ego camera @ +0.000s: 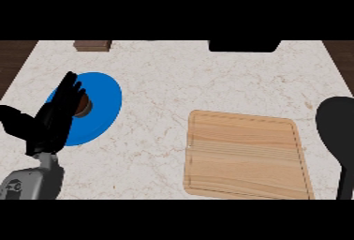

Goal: Pick the lemon from the cutting board and place it in the pan

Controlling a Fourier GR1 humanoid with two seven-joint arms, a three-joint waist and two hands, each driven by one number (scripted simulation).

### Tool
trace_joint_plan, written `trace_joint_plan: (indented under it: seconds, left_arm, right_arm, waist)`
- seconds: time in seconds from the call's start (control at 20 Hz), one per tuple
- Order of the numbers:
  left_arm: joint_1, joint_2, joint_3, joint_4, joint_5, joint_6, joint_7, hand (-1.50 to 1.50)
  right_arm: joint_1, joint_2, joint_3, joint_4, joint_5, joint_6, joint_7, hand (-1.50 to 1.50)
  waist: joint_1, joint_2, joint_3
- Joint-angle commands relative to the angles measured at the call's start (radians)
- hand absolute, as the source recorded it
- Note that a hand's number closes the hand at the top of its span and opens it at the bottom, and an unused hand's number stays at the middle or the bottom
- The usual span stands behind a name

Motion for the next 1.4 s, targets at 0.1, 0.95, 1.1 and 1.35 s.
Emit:
trace_joint_plan:
  seconds: [0.1, 0.95, 1.1, 1.35]
  left_arm:
    - [0.020, 0.023, 0.028, 0.005, 0.024, -0.033, -0.023, 0.00]
    - [0.007, 0.010, 0.038, 0.044, 0.000, -0.012, -0.042, 0.00]
    - [0.045, 0.012, 0.030, 0.005, -0.002, -0.017, -0.031, 0.00]
    - [0.046, 0.023, 0.060, -0.009, 0.021, -0.016, -0.002, 0.00]
  right_arm:
    - [-0.009, -0.038, -0.108, 0.241, -0.091, -0.067, -0.008, 1.50]
    - [-0.008, -0.073, -0.384, 0.301, -0.564, 0.010, -0.497, -1.50]
    - [0.066, -0.101, -0.468, 0.277, -0.684, 0.137, -0.550, -1.50]
    - [0.241, -0.055, -0.544, 0.156, -0.833, 0.348, -0.652, -1.50]
  waist:
    - [0.007, 0.003, 0.001]
    - [-0.037, -0.011, -0.001]
    - [-0.041, -0.013, -0.001]
    - [-0.055, -0.018, -0.004]
